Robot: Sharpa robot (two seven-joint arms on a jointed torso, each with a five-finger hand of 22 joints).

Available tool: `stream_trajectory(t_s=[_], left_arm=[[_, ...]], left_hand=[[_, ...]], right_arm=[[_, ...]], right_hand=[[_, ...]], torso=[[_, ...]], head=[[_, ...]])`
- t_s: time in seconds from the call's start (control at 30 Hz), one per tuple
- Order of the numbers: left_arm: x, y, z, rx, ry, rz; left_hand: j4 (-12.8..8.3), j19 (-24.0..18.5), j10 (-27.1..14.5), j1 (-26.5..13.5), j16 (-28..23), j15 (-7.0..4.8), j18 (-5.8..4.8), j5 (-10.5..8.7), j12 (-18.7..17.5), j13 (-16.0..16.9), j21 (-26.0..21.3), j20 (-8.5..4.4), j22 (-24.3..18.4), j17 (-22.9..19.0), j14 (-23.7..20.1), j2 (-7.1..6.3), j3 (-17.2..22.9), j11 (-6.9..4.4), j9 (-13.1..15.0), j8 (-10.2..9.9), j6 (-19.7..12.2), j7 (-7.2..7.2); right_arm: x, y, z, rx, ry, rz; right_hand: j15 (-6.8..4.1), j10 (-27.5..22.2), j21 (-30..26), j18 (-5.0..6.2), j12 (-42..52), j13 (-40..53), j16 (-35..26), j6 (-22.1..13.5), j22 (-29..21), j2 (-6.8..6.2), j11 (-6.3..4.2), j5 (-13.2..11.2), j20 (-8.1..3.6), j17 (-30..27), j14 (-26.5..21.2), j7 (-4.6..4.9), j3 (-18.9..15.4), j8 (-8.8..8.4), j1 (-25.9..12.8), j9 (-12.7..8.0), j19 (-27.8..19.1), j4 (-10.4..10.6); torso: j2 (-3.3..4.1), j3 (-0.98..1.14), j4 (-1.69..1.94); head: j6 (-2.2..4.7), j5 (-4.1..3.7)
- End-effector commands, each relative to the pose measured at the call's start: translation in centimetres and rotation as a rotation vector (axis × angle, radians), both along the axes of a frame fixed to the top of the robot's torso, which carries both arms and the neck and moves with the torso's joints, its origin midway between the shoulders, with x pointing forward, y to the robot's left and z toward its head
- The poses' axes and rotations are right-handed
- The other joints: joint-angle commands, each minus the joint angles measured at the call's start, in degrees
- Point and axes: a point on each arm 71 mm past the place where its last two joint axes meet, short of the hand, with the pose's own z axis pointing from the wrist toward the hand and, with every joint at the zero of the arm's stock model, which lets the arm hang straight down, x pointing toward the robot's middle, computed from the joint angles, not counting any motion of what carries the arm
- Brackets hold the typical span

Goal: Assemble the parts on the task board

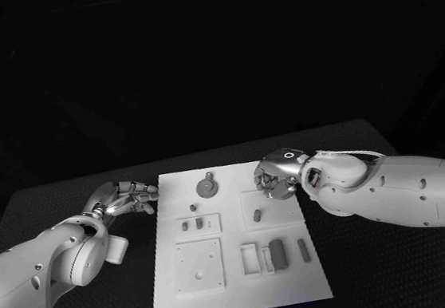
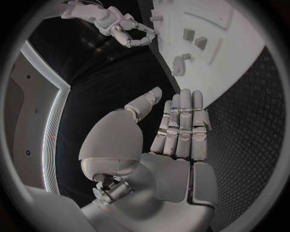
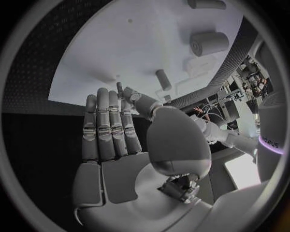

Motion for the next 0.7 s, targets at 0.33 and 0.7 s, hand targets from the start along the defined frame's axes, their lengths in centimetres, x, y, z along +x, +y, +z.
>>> stream_trajectory(t_s=[0.33, 0.7], left_arm=[[0.0, -0.1, 0.1, -0.01, -0.003, -0.005], [0.1, -0.4, 0.1, -0.019, -0.002, -0.004]], left_hand=[[0.08, 0.07, -0.48, -0.47, -0.42, 0.29, -0.07, 0.1, -0.27, -0.11, -0.36, -0.03, -0.12, 0.15, 0.19, -0.2, -0.3, 0.12, -0.11, 0.27, -0.41, -0.01], [0.1, 0.12, -0.53, -0.48, -0.5, 0.29, -0.07, 0.1, -0.27, -0.12, -0.42, -0.03, -0.14, 0.21, 0.22, -0.18, -0.33, 0.14, -0.14, 0.26, -0.48, 0.02]], right_arm=[[-0.9, 0.8, 1.5, 0.111, 0.068, 0.033], [-3.0, 6.6, 3.4, 0.302, 0.025, 0.199]], right_hand=[[0.15, 0.32, -0.28, 1.19, -0.01, 0.19, 0.11, 0.1, 0.08, 0.04, 0.0, -0.02, 0.02, 0.21, 0.35, 0.18, -0.45, 0.14, 0.31, -0.01, 0.57, -0.05], [0.19, 0.23, -0.41, 1.19, -0.19, 0.27, -0.03, -0.01, 0.1, 0.18, 0.05, 0.0, 0.01, 0.39, 0.29, 0.23, -0.42, 0.01, 0.26, 0.0, 0.59, -0.06]], torso=[[0.01, -0.01, -0.07], [-0.07, -0.04, 0.01]], head=[[-0.1, 0.48], [0.01, 2.46]])
